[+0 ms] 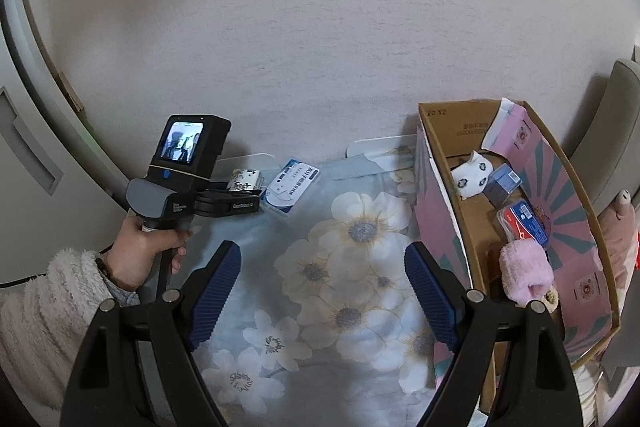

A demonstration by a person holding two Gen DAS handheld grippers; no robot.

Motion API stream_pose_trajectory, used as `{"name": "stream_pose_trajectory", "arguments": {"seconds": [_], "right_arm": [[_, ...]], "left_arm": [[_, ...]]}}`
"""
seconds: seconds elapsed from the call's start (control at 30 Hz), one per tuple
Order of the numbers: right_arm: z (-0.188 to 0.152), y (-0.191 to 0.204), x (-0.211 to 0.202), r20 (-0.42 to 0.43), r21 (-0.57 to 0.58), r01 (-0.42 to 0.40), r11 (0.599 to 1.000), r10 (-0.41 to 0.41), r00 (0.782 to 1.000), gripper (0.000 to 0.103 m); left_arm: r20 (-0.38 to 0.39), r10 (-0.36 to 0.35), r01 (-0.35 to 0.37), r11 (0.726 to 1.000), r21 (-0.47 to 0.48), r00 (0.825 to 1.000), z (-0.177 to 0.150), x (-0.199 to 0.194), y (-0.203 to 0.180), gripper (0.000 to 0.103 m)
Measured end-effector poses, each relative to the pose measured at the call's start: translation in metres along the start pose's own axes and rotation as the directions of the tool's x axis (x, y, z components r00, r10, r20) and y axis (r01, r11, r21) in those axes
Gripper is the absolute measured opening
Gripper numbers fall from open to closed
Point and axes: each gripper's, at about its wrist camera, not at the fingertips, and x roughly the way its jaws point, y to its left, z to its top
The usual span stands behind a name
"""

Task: Organize objects
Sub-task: 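Grasp the white floral tissue pack with the left tool and lift it, then grasp the clear cotton-swab case with the right tool while the left tool holds the tissues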

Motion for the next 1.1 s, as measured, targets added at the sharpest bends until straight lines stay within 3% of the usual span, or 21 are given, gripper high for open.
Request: {"name": "stream_pose_trajectory", "arguments": {"seconds": [0.23,0.43,0.63,0.77,0.93,1.1], "right_arm": [[0.005,0.001,-0.007,0.012,-0.017,-0.009,1.0,0.009,1.0,0.081],[0.018,0.003,-0.024,0.045,-0.029,-0.017,0.999,0.018,0.999,0.081],[0.031,0.006,-0.042,0.073,-0.077,-0.033,0.996,0.039,0.997,0.081],[0.034,0.006,-0.049,0.088,-0.102,-0.043,0.994,0.053,0.995,0.081],[0.031,0.004,-0.044,0.088,-0.103,-0.063,0.993,0.072,0.993,0.081],[0.036,0.007,-0.032,0.061,-0.107,-0.077,0.991,0.084,0.995,0.081]], "left_arm": [[0.041,-0.04,0.041,0.999,-0.032,0.998,-0.005,-0.024,-0.003,0.045],[0.147,-0.083,0.093,0.994,-0.063,0.986,-0.02,-0.091,-0.013,0.045],[0.268,-0.101,0.13,0.987,-0.094,0.958,-0.037,-0.173,-0.005,0.045],[0.35,-0.073,0.119,0.986,-0.114,0.934,-0.056,-0.224,-0.007,0.045],[0.414,-0.069,0.144,0.978,-0.152,0.907,-0.083,-0.266,-0.007,0.045],[0.435,-0.055,0.152,0.97,-0.192,0.899,-0.102,-0.276,-0.003,0.045]]}}
